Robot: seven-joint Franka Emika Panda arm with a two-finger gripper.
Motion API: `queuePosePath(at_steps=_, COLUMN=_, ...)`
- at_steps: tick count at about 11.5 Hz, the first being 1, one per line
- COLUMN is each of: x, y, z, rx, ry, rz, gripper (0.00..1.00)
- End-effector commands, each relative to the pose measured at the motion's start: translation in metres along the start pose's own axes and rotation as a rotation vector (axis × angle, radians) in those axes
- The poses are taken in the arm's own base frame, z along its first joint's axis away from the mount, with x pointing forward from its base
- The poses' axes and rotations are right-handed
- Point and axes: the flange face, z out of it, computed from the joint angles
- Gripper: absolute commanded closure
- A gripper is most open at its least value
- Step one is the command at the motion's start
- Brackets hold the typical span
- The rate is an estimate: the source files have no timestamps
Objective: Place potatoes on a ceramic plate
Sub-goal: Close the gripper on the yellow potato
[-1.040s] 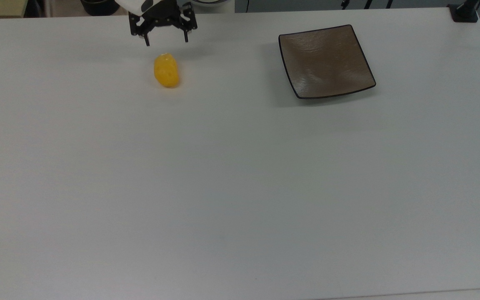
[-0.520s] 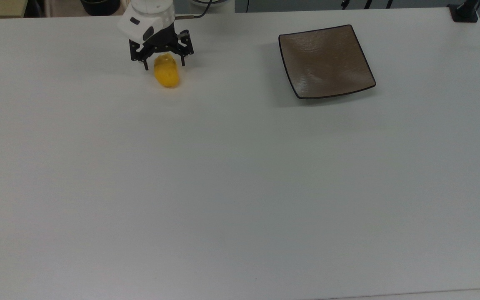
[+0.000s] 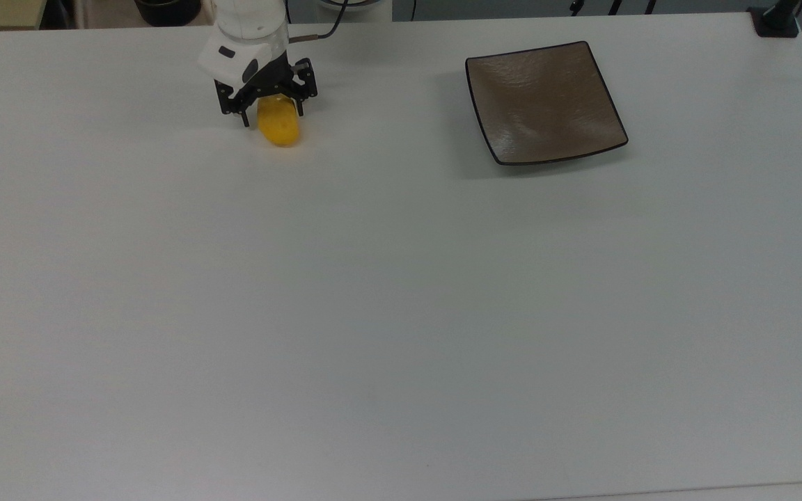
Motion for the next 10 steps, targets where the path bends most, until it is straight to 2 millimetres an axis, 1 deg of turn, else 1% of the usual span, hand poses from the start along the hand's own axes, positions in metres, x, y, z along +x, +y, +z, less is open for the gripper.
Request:
queuePosePath(at_steps=1, x=-0.002, y=0.000, z=0.009, rx=-0.010, ry=0.000, rz=-0.032, gripper=0.83)
queuePosePath(at_steps=2, x=-0.003, y=0.001, z=0.006, rx=-0.011, ry=0.001, rz=-0.024, gripper=0.96)
queuePosePath(at_steps=4, x=-0.002, y=0.001, z=0.002, rx=-0.010, ry=0.000, rz=-0.015, gripper=0.97)
queuePosePath(at_steps=6, x=0.000, y=0.003, z=-0.011, rx=-0.014, ry=0.011, rz=-0.010, gripper=0.97)
queuePosePath(at_steps=7, x=0.005, y=0.005, z=-0.027, rx=-0.014, ry=0.006, rz=-0.008, gripper=0.96)
queuePosePath(at_steps=10, x=0.040, y=0.017, z=-0.110, rx=-0.026, ry=0.009, rz=0.014, gripper=0.96)
